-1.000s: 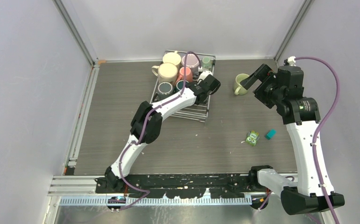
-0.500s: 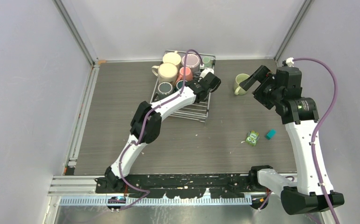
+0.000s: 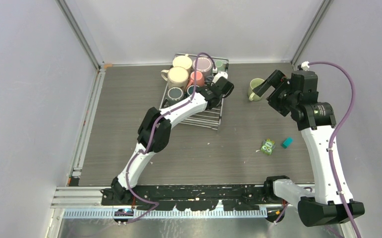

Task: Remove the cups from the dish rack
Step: Unload the cup from the dish rack.

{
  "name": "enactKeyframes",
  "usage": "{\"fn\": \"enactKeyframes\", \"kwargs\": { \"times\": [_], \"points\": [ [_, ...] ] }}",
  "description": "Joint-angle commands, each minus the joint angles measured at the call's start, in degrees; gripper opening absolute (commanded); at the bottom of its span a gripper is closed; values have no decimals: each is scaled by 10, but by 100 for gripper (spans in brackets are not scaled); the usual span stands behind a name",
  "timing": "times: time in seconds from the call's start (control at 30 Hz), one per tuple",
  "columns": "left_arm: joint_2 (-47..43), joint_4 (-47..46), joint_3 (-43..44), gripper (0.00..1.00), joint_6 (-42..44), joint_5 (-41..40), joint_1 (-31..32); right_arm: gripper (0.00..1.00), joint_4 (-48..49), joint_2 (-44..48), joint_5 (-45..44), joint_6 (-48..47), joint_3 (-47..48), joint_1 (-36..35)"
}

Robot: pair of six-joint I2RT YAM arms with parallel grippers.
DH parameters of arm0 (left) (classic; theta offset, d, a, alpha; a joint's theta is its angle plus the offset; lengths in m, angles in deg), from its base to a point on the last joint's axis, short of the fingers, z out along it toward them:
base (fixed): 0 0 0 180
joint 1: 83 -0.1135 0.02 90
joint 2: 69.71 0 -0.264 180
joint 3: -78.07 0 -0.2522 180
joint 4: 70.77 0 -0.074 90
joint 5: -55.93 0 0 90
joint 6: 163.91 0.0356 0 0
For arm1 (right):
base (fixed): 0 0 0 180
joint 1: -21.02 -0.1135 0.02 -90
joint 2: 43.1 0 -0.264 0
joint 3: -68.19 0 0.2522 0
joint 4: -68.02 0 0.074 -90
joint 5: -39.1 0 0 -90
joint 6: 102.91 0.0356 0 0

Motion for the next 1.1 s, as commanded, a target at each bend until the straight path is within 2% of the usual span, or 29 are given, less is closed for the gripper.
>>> {"fn": "enactKeyframes", "kwargs": {
  "times": [0.0,0.3,0.5,0.8,1.07],
  "points": [
    [-47,-22,-25,0,18,15,-3,100,29,0,9,2,-5,-3],
    [-154,-75,-97,0,31,54,-3,100,113,-22,63,39,-45,-8],
    [-211,-78,-124,0,20,80,-3,100,185,-41,103,77,-75,-12],
    [-310,-68,-148,0,-35,153,-8,100,335,-63,176,149,-130,-15],
    [-378,-63,-154,0,-107,242,-18,100,511,-63,243,227,-176,-22]
  ]
}}
